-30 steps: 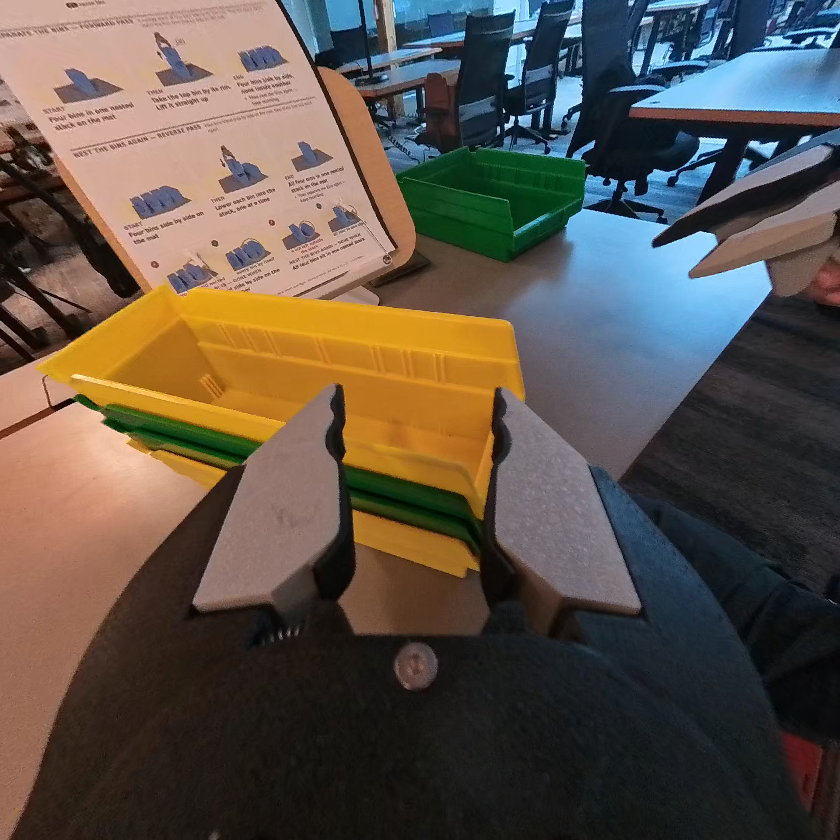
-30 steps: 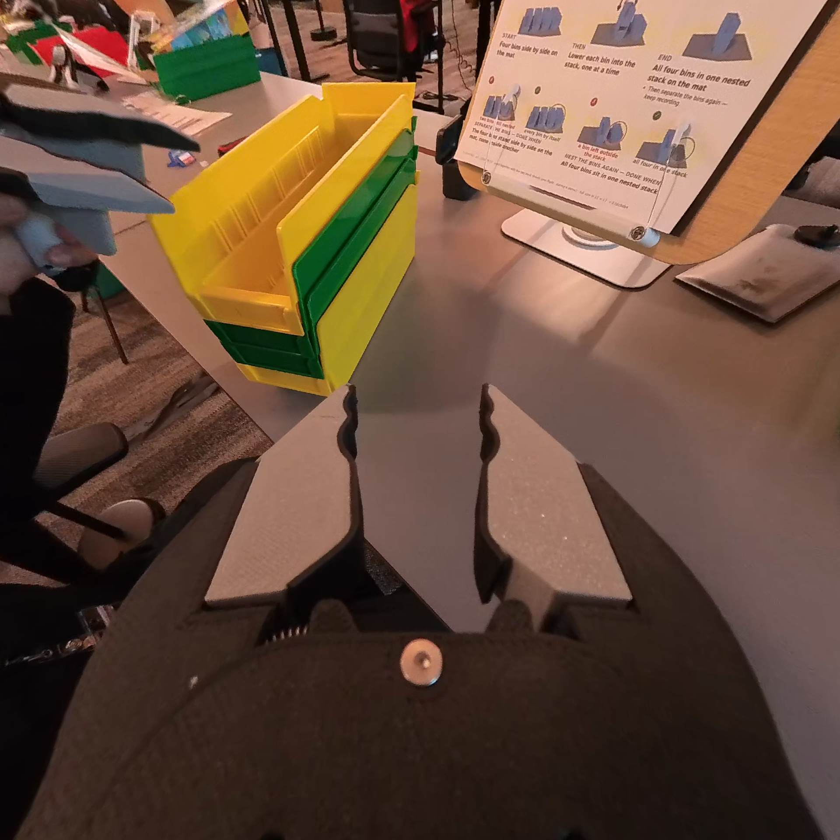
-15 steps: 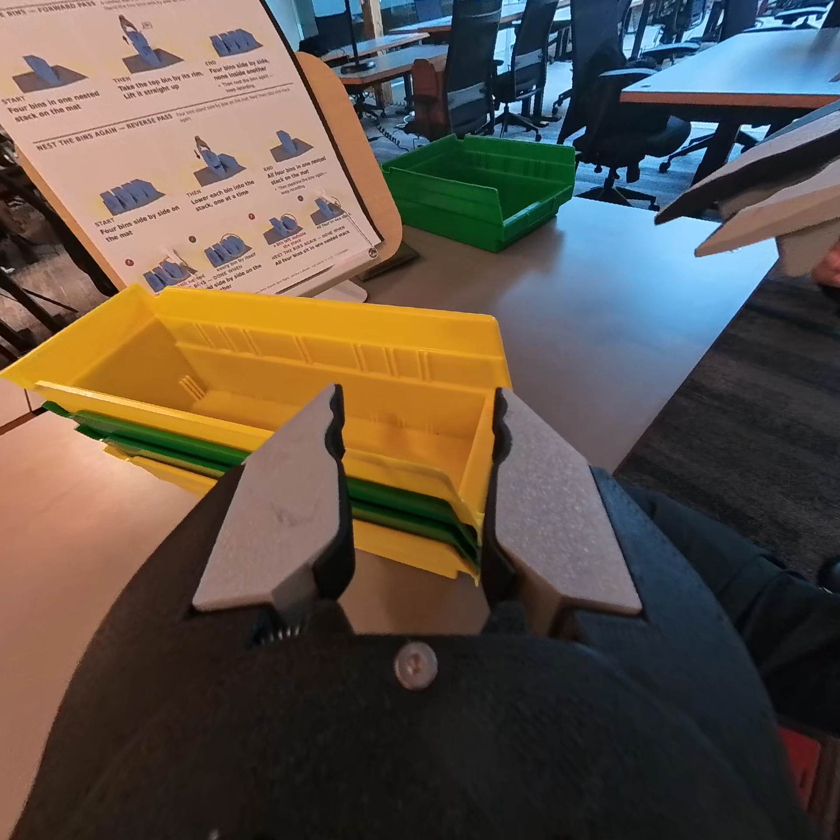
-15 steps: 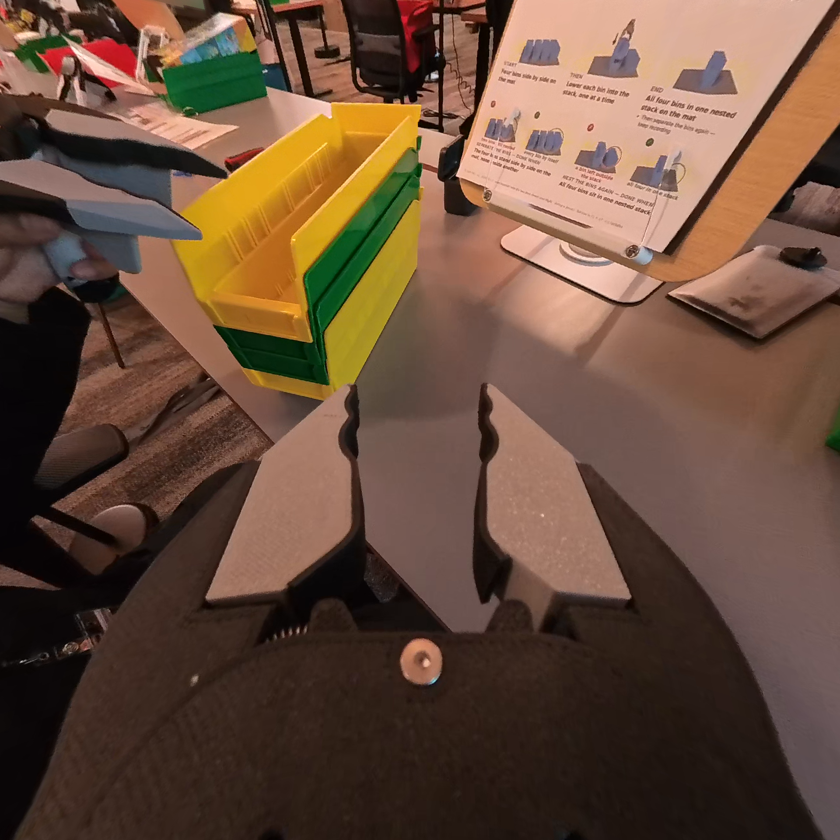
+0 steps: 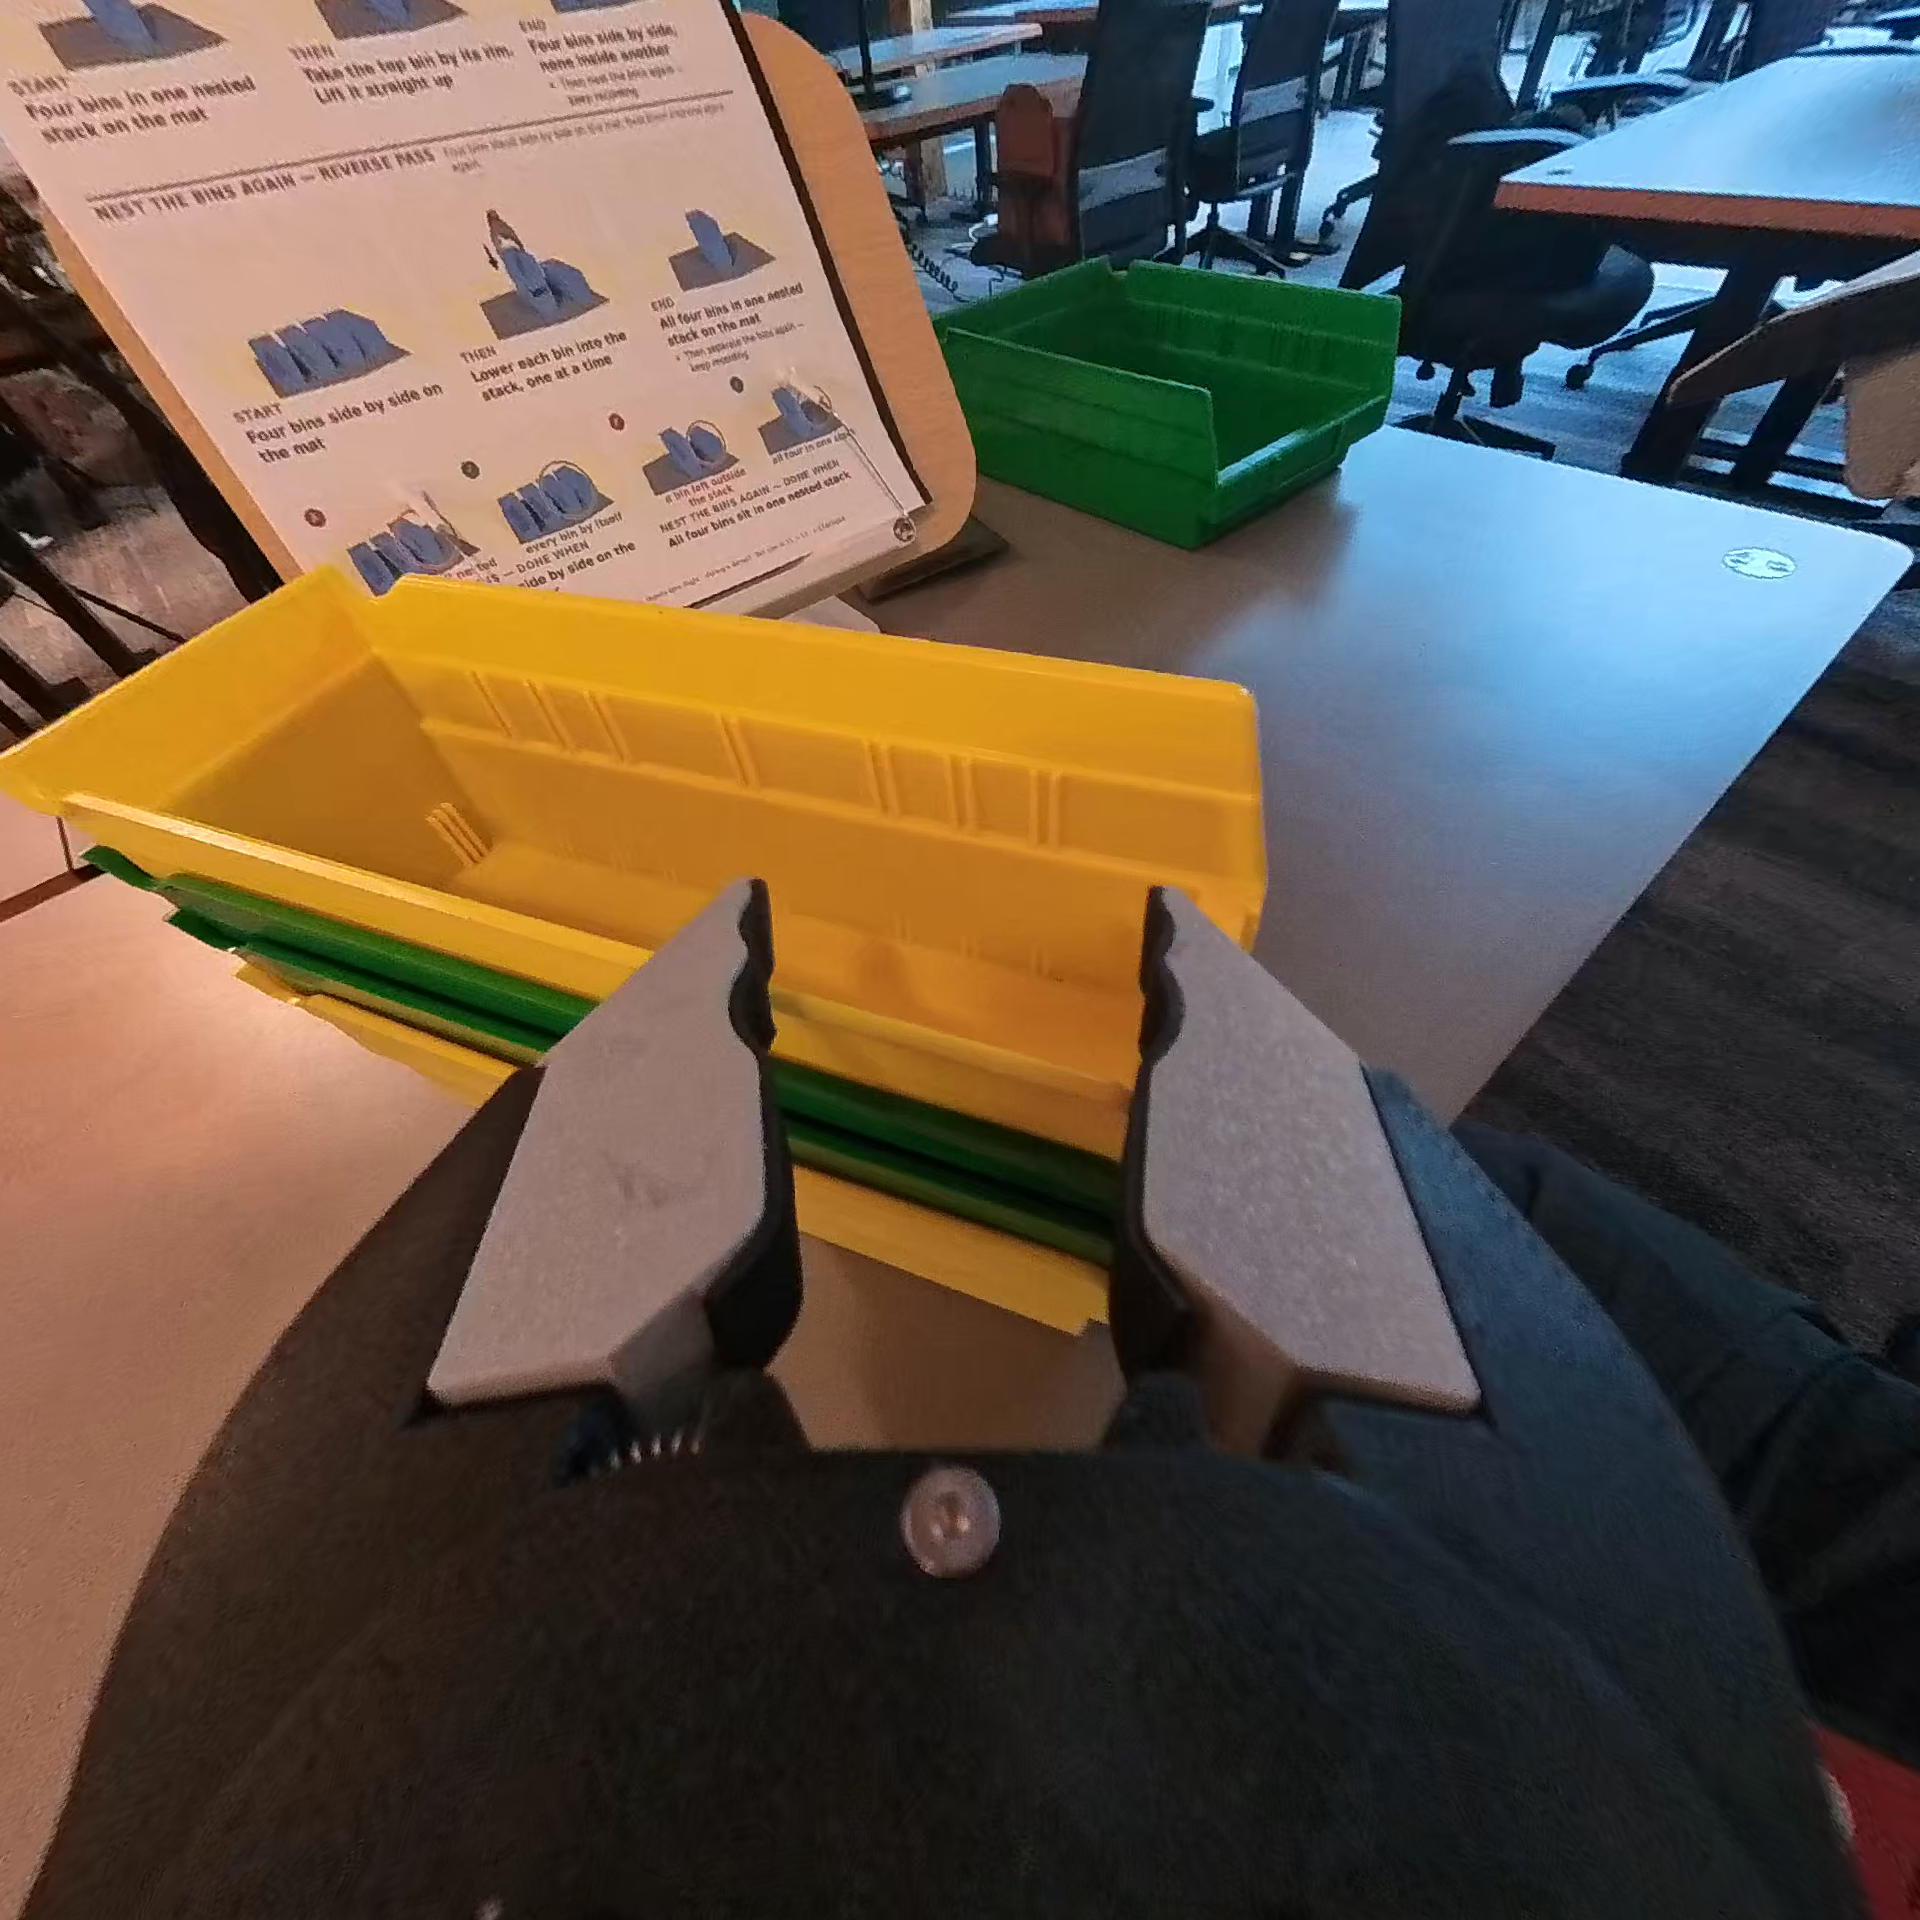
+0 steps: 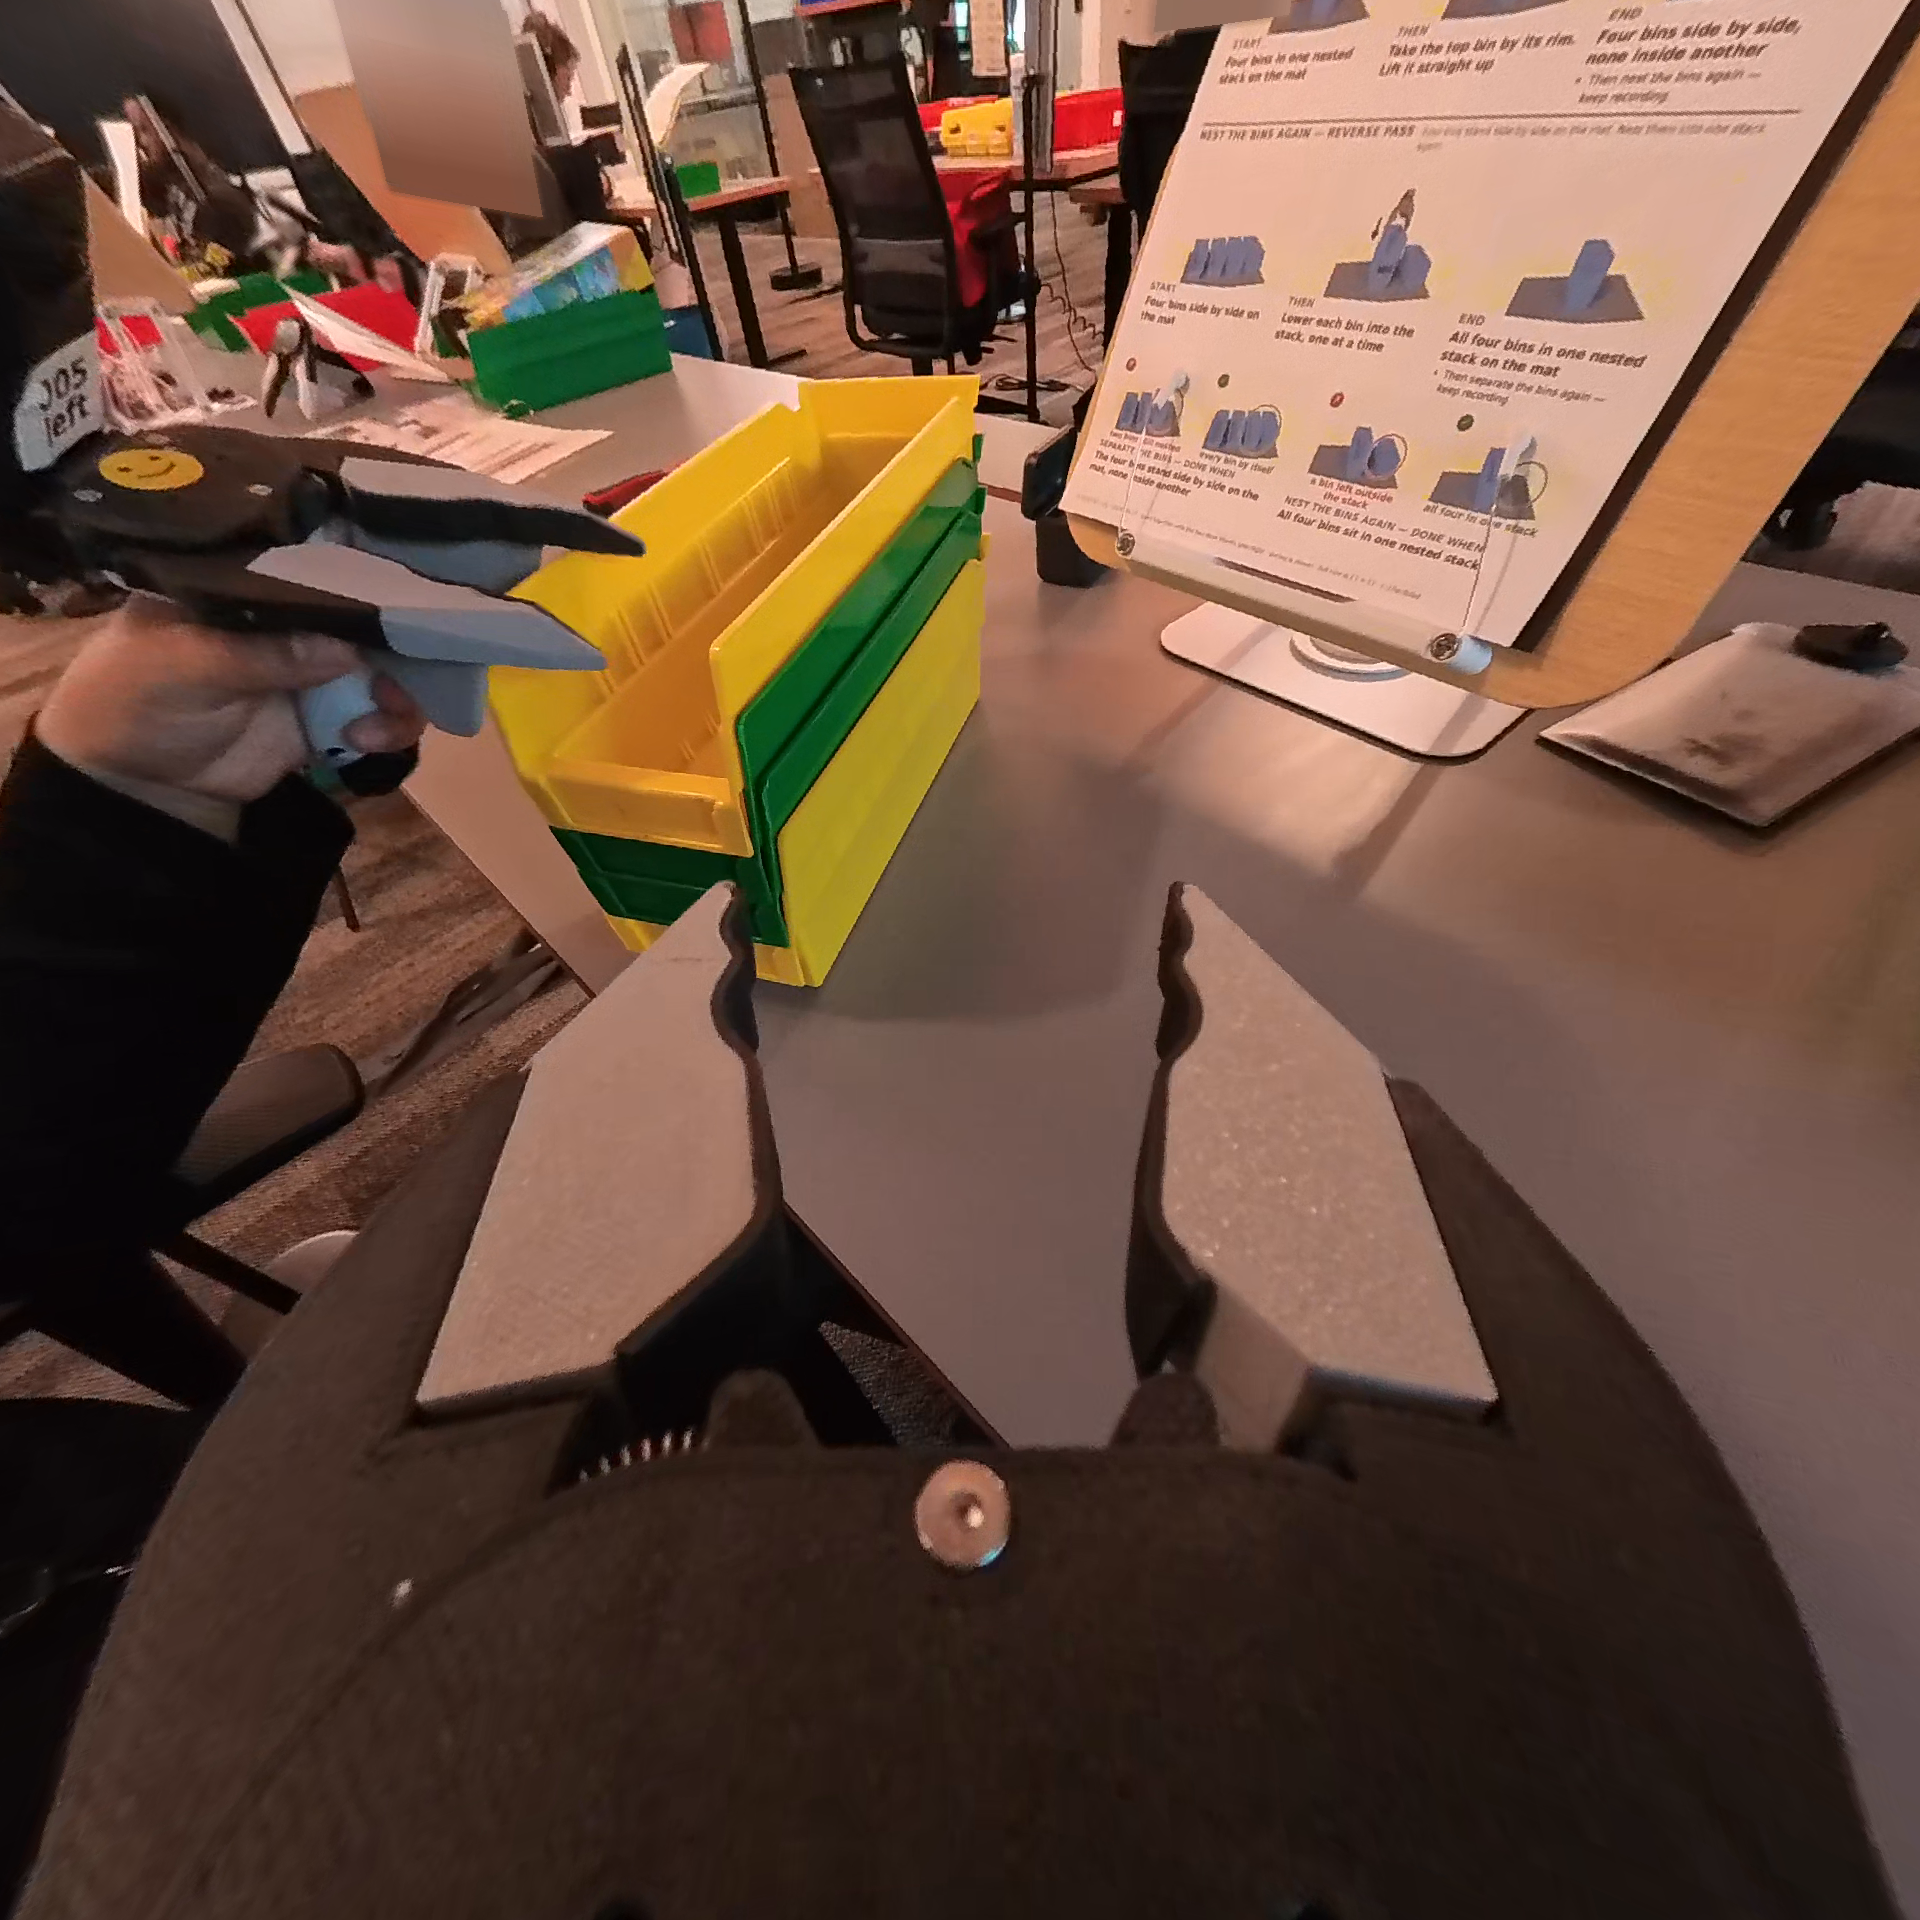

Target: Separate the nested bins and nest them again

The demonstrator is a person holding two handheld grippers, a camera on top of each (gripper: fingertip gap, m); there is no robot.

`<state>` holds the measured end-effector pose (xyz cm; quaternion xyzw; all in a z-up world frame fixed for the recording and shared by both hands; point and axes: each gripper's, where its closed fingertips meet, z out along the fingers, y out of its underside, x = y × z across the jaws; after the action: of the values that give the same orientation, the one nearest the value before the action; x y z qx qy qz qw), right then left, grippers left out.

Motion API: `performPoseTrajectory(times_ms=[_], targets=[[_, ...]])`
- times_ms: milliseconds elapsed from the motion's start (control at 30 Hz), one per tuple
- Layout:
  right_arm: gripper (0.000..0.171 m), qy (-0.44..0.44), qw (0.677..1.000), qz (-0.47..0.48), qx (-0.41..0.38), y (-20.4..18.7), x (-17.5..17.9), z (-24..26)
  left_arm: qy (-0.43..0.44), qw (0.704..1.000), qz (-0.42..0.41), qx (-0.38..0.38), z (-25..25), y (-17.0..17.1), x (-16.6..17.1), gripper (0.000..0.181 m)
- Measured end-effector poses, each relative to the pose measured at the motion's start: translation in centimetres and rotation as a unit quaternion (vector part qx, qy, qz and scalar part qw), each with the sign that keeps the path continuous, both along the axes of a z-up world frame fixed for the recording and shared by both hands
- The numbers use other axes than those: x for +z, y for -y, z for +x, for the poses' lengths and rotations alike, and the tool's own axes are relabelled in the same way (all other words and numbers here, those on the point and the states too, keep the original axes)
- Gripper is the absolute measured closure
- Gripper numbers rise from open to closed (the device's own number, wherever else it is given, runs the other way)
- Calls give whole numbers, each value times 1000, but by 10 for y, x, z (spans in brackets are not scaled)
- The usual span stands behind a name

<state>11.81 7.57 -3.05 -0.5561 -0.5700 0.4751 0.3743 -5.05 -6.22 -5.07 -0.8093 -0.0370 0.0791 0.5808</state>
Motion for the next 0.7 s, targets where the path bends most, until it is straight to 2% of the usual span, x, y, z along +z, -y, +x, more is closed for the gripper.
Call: performPoseTrajectory(times_ms=[333,700], targets=[[88,-17,1000,-12,-18,-6,6,-1,-11,1000,-1,0,1,-3,-2,113],[88,-25,999,-26,-20,-9,8,1,-15,1000,-4,-2,3,-5,-4,112]])
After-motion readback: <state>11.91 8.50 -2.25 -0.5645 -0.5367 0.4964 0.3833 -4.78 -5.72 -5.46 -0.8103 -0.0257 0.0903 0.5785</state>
